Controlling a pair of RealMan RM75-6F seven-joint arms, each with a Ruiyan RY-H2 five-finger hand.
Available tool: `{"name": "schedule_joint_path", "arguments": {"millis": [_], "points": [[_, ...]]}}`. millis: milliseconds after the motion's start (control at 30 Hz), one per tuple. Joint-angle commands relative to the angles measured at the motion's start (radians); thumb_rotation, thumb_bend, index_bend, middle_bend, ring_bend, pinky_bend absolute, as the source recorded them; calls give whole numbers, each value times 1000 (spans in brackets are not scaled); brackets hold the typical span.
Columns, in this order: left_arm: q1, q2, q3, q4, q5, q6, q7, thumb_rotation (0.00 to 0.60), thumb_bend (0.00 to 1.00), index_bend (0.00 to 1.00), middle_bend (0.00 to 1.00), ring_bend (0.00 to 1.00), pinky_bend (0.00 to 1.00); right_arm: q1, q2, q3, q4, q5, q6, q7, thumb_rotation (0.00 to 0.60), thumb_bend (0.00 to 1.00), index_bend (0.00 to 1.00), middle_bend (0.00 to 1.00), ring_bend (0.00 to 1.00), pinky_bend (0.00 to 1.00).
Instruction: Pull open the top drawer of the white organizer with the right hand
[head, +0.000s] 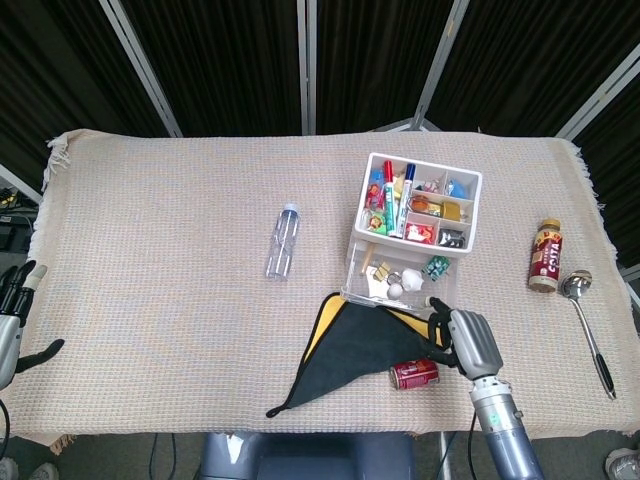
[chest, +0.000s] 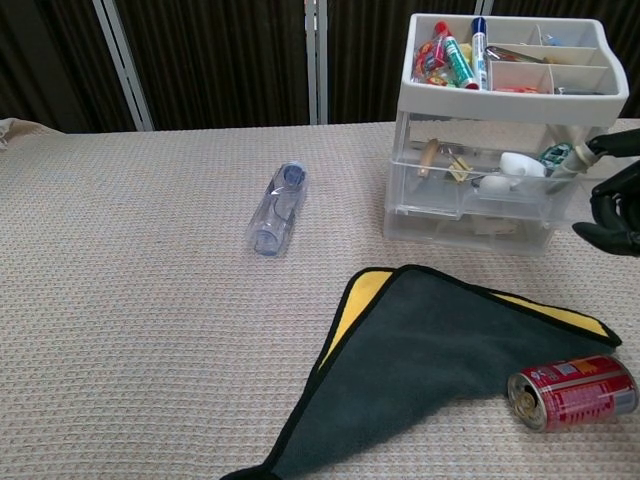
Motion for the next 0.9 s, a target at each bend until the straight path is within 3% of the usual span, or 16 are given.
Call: {"name": "schedule_joint_path", "arguments": {"millis": [33, 400, 900], "points": [[0, 0, 0, 0, 0, 0, 1, 600, 101, 0, 0, 0, 0, -3, -1, -3, 3, -8, 2, 4, 600, 318, 410, 720, 735, 611], [1, 0, 0, 0, 1, 3, 0, 600, 101, 0, 0, 0, 0, -12, 0, -6, 5, -31, 6, 17, 600, 271, 215, 719, 735, 611], [2, 2, -1, 0, 1, 5, -4, 600, 102, 0, 0, 0, 0, -36, 53, -11, -61, -130, 73, -45, 600, 173, 222, 731, 737, 611]]}}
